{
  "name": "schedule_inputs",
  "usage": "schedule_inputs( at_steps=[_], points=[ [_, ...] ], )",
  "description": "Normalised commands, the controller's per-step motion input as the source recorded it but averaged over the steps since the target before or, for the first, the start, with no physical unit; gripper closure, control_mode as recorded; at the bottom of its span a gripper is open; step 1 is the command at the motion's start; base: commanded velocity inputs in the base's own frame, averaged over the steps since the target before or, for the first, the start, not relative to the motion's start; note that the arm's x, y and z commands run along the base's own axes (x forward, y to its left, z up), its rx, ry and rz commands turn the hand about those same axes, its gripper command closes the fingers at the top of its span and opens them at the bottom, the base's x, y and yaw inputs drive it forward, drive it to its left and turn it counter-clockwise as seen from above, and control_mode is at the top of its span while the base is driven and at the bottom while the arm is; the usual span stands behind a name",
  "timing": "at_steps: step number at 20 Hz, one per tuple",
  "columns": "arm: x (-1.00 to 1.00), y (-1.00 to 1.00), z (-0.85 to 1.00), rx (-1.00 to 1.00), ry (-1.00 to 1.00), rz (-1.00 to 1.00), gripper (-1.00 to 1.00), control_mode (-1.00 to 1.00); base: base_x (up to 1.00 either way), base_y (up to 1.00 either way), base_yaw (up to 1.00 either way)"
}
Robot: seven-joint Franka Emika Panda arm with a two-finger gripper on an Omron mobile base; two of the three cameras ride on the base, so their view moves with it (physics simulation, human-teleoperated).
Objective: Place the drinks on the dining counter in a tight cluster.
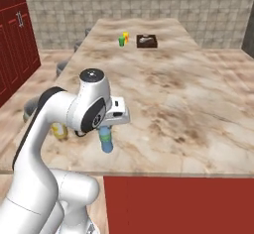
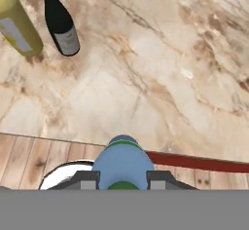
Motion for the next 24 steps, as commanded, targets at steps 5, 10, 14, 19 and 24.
schedule_inputs(
  at_steps=[5,10,14,19,24],
  points=[
    [0.0,0.0,0.0,0.0,0.0,0.0,1.0,1.0,0.91,-0.1,0.02],
    [0.0,0.0,0.0,0.0,0.0,0.0,1.0,1.0,0.33,-0.09,0.02],
    [0.0,0.0,0.0,0.0,0.0,0.0,1.0,1.0,0.0,0.0,0.0],
    [0.0,0.0,0.0,0.0,0.0,0.0,1.0,1.0,0.0,0.0,0.0],
    [0.57,0.0,0.0,0.0,0.0,0.23,1.0,-1.0,0.0,0.0,0.0]
  ],
)
